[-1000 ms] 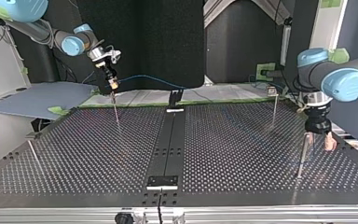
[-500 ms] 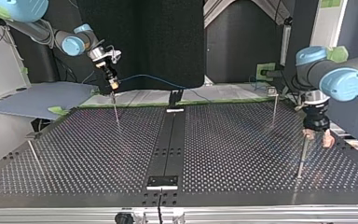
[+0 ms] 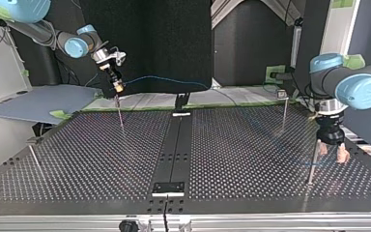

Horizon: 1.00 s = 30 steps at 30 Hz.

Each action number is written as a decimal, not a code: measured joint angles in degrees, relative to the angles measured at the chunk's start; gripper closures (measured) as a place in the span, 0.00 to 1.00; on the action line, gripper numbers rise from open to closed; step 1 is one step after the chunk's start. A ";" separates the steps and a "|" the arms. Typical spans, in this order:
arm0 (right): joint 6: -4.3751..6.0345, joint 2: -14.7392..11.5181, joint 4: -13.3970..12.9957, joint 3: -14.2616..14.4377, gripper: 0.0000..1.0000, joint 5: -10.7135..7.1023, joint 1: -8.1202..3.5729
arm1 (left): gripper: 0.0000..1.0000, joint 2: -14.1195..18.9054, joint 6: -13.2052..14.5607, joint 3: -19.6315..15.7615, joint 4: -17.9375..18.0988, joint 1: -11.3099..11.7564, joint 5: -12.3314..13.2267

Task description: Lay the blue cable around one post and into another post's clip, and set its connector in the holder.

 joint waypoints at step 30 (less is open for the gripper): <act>0.01 0.01 -0.06 -0.01 1.00 0.12 0.00 | 0.00 4.71 -15.85 -2.88 -0.81 2.08 5.03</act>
